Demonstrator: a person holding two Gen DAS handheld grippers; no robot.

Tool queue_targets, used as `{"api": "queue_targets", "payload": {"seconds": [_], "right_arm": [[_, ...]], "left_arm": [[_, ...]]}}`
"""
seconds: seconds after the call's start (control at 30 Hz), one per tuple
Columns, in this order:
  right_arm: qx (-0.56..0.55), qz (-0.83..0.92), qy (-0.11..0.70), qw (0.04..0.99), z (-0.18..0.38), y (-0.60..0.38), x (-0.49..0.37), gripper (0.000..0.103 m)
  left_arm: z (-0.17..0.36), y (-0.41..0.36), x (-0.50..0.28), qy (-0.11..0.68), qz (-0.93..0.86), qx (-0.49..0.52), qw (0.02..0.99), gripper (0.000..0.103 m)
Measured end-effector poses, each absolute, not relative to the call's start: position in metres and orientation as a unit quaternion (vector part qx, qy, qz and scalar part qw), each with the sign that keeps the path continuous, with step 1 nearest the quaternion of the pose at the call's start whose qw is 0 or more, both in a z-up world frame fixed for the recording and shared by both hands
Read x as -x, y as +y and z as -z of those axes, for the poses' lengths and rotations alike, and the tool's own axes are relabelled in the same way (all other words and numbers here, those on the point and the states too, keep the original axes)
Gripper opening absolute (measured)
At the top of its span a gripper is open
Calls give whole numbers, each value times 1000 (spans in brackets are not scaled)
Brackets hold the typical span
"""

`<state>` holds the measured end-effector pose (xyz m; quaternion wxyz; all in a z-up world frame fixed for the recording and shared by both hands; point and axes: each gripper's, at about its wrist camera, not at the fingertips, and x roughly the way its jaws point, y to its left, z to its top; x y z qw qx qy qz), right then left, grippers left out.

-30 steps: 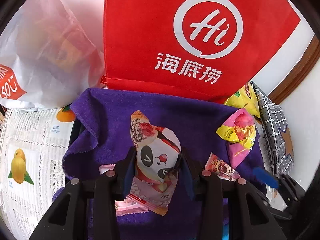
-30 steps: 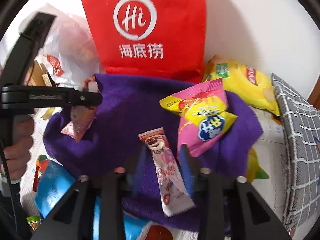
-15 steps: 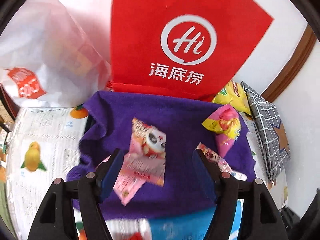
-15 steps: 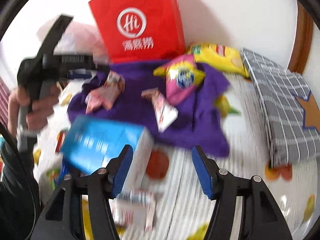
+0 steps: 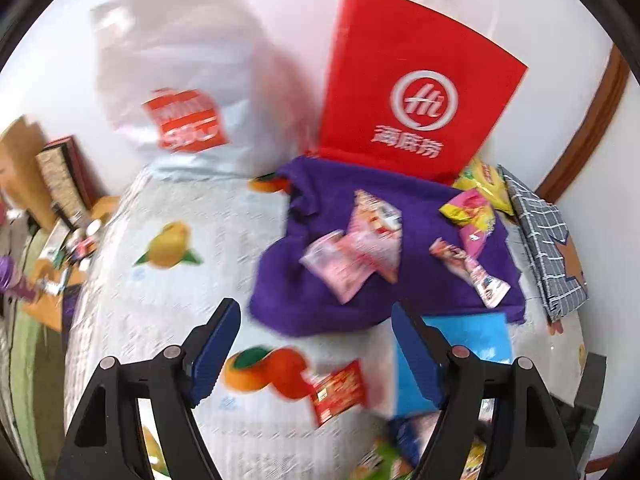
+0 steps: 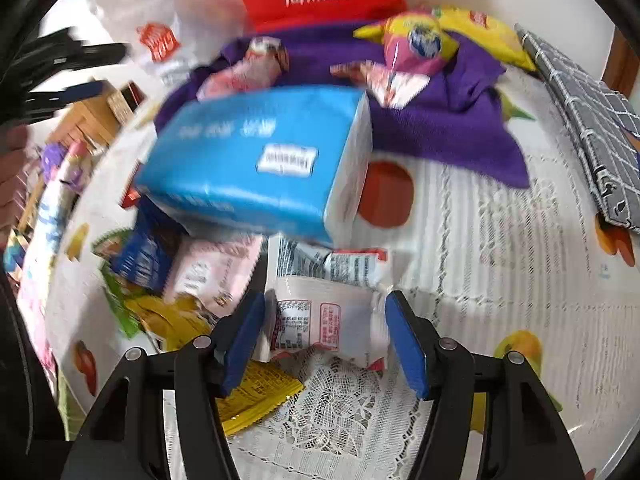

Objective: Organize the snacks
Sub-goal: 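Grasp the white snack packet with the right tool while the left tool grasps a red packet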

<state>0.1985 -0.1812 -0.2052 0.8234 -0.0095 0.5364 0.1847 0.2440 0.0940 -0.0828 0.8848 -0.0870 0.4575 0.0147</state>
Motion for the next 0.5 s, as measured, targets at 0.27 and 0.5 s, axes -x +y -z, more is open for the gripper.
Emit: {"api": "queue_targets", "payload": {"seconds": [0.27, 0.5], "right_arm": [[82, -150, 512, 842, 213, -172, -195, 53], [62, -134, 505, 850, 207, -197, -180, 46]], "left_arm": [[106, 124, -209, 473, -49, 96, 874, 77], [142, 112, -206, 496, -24, 103, 862, 77]]}}
